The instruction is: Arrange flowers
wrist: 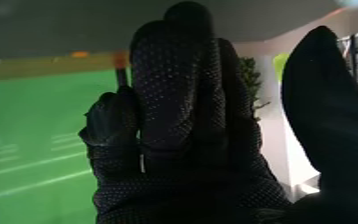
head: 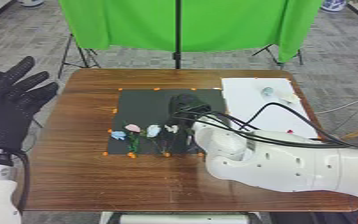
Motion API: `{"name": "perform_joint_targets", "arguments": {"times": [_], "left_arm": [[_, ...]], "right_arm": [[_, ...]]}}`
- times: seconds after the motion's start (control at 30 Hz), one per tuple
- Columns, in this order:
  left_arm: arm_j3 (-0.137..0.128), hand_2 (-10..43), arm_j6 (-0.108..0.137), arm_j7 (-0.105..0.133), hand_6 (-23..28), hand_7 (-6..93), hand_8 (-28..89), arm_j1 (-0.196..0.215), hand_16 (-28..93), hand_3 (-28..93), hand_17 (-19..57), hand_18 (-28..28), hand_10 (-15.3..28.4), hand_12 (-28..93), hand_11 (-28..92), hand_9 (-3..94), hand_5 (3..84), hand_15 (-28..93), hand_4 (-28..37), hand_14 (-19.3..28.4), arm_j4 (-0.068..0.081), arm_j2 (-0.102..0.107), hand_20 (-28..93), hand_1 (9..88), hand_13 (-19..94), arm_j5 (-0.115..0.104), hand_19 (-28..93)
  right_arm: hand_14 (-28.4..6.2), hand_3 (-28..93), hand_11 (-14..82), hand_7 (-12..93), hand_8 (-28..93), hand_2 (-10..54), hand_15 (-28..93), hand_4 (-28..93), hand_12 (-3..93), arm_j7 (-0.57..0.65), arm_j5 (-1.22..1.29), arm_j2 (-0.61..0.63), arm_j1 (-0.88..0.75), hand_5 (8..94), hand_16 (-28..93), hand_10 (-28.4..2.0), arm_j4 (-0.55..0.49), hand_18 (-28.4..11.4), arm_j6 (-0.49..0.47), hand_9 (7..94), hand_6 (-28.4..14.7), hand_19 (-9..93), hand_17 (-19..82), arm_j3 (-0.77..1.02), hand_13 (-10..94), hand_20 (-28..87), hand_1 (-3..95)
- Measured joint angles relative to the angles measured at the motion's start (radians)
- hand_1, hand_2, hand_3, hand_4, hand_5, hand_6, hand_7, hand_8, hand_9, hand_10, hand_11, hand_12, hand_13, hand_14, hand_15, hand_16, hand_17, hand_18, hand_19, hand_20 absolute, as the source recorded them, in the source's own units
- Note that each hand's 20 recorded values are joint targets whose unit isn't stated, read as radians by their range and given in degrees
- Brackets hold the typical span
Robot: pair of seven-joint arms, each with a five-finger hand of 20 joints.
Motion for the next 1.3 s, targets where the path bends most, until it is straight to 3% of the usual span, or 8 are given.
{"name": "perform_joint_targets", "arguments": {"times": [0.17,0.33,0.53,0.77,0.9,1.13,1.3], "left_arm": [[-0.007,8.1,0.015,0.028,9.2,11.4,-8,0.067,-10,77,-6.7,24.3,18.9,10,24,30.2,35.0,52,-28.3,27.3,-0.009,-0.018,6,20.8,25,-0.009,63],[-0.003,8.1,0.026,0.045,9.1,11.4,-8,0.090,-10,77,-6.7,24.3,18.8,10,24,30.2,35.0,52,-28.3,27.3,-0.009,-0.026,6,20.7,25,-0.018,63],[0.004,8.1,0.029,0.050,8.9,11.2,-8,0.089,-10,77,-6.7,24.5,18.7,10,24,29.9,34.6,52,-28.3,27.3,-0.008,-0.026,6,20.5,24,-0.022,63],[0.018,8.1,0.028,0.048,8.3,11.4,-8,0.073,-10,77,-6.8,24.8,18.4,10,23,29.3,33.7,52,-28.3,27.3,0.001,-0.021,6,20.5,24,-0.030,63],[0.027,8.1,0.028,0.047,8.4,11.4,-8,0.059,-10,77,-6.8,24.8,18.5,11,23,29.3,33.7,52,-28.3,27.3,0.003,-0.015,6,20.5,24,-0.030,63],[0.058,8.3,0.028,0.047,8.5,11.5,-8,0.032,-10,77,-6.9,24.8,18.6,11,24,29.3,33.8,52,-28.3,27.3,0.007,-0.007,6,20.5,24,-0.030,63],[0.076,8.2,0.027,0.042,8.6,11.5,-8,0.015,-10,77,-6.9,24.7,18.6,11,24,29.3,33.9,52,-28.3,27.3,0.008,-0.007,6,20.7,24,-0.029,63]], "right_arm": [[-7.8,80,21.4,16,-12,-7.2,63,-26,14.8,0.001,0.000,0.062,0.014,60.1,16,-14.0,-0.026,-18.4,0.019,72.9,-1.5,93,41,0.045,74,33,31.8],[-8.5,80,19.4,16,-12,-6.8,63,-26,14.4,0.008,0.000,0.140,0.032,59.3,15,-15.0,-0.038,-18.4,0.034,69.5,-1.8,93,40,0.087,72,31,31.8],[-9.0,81,16.4,15,-12,-6.8,64,-26,13.9,0.016,0.022,0.239,0.083,54.7,14,-16.3,-0.009,-17.9,0.033,61.1,-2.7,93,39,0.078,69,28,31.1],[-8.9,82,13.8,15,-12,-7.0,67,-27,13.6,0.043,0.083,0.327,0.102,48.8,12,-17.5,0.112,-17.2,-0.021,52.5,-3.2,93,37,0.106,65,25,30.7],[-8.6,82,13.2,15,-12,-7.2,69,-27,13.6,0.063,0.101,0.366,0.102,47.9,12,-17.7,0.165,-17.2,-0.088,51.4,-3.5,93,37,0.124,65,24,30.8],[-8.2,82,11.8,15,-12,-8.4,72,-28,13.3,0.089,0.138,0.381,0.066,47.4,10,-18.0,0.241,-17.9,-0.105,49.6,-3.5,93,38,0.181,66,27,30.8],[-8.7,82,10.0,14,-11,-8.9,72,-28,13.2,0.125,0.138,0.375,0.000,46.9,10,-18.6,0.246,-18.4,-0.249,47.8,-3.4,93,38,0.263,65,28,30.7]]}}
